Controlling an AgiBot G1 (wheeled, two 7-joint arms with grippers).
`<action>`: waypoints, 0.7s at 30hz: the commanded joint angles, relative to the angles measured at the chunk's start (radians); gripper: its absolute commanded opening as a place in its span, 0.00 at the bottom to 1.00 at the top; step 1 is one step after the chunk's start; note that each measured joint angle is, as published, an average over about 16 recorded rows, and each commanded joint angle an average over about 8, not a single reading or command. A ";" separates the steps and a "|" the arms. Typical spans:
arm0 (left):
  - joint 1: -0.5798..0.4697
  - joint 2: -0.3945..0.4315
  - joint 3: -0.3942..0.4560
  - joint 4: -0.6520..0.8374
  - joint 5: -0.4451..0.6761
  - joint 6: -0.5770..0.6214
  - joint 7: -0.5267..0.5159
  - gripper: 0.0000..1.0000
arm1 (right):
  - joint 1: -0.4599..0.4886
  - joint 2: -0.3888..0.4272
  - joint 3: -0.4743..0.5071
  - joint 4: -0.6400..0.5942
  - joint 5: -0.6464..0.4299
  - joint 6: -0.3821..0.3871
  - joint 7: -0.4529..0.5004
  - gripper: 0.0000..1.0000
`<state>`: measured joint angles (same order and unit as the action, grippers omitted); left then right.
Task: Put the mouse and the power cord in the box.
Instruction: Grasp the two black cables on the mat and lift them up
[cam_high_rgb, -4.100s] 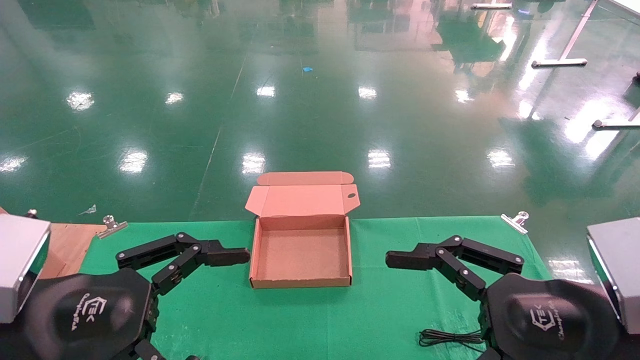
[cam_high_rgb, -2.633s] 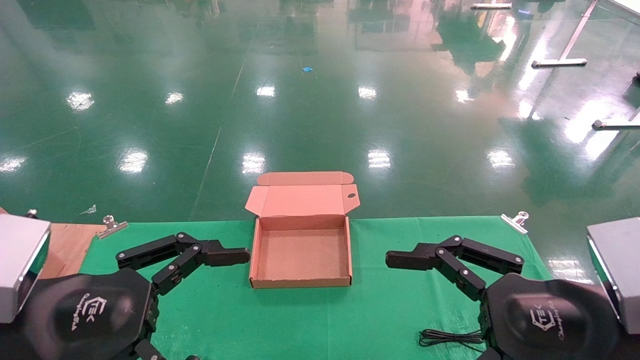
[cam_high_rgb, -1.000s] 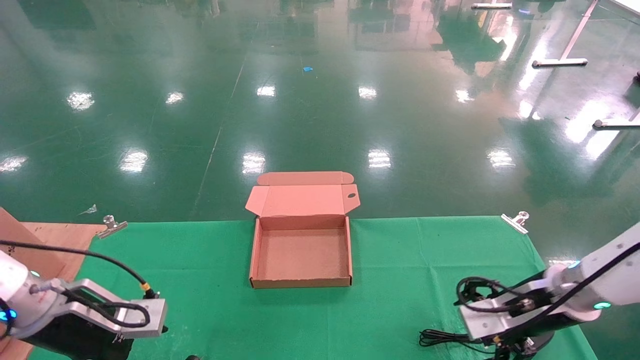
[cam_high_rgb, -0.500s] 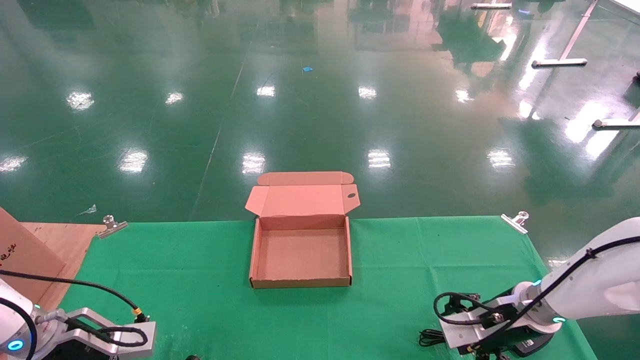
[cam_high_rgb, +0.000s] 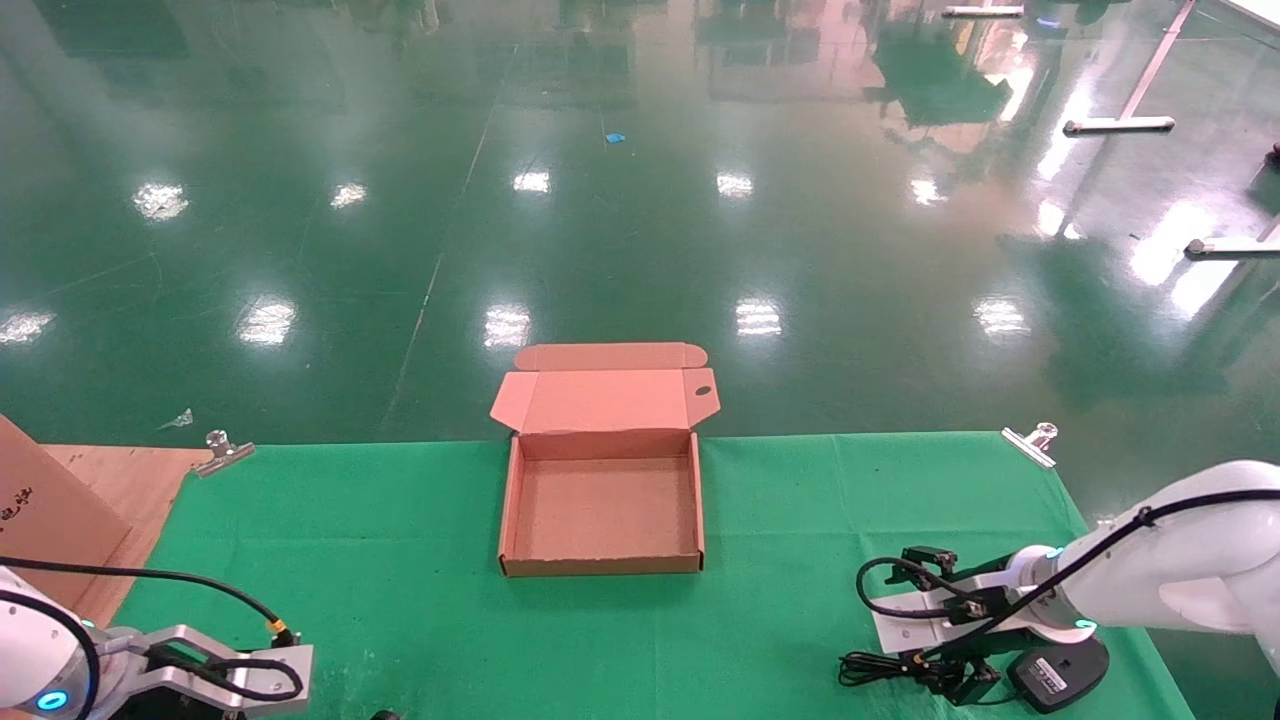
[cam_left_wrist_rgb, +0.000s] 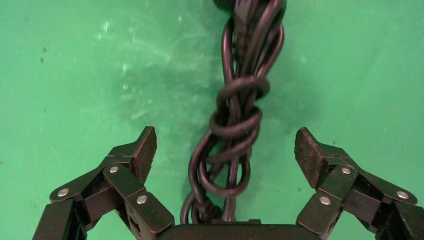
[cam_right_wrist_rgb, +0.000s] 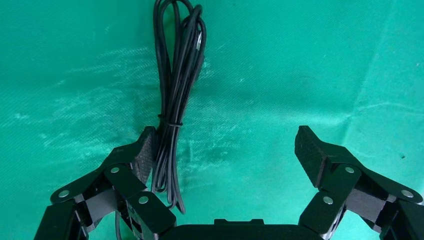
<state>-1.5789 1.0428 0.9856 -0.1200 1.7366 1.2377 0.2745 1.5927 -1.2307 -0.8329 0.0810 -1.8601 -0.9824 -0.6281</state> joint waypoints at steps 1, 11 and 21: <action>0.003 0.005 -0.004 0.014 -0.007 -0.007 0.017 1.00 | -0.003 -0.003 0.006 -0.013 0.008 0.017 -0.004 1.00; -0.001 0.010 -0.016 0.066 -0.025 0.004 0.050 0.17 | -0.006 0.016 0.023 -0.045 0.034 -0.026 -0.041 0.24; -0.021 0.011 -0.018 0.090 -0.028 0.016 0.068 0.00 | 0.005 0.023 0.031 -0.058 0.046 -0.035 -0.060 0.00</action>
<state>-1.5974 1.0525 0.9664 -0.0293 1.7078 1.2520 0.3405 1.5973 -1.2079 -0.8017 0.0240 -1.8140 -1.0190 -0.6879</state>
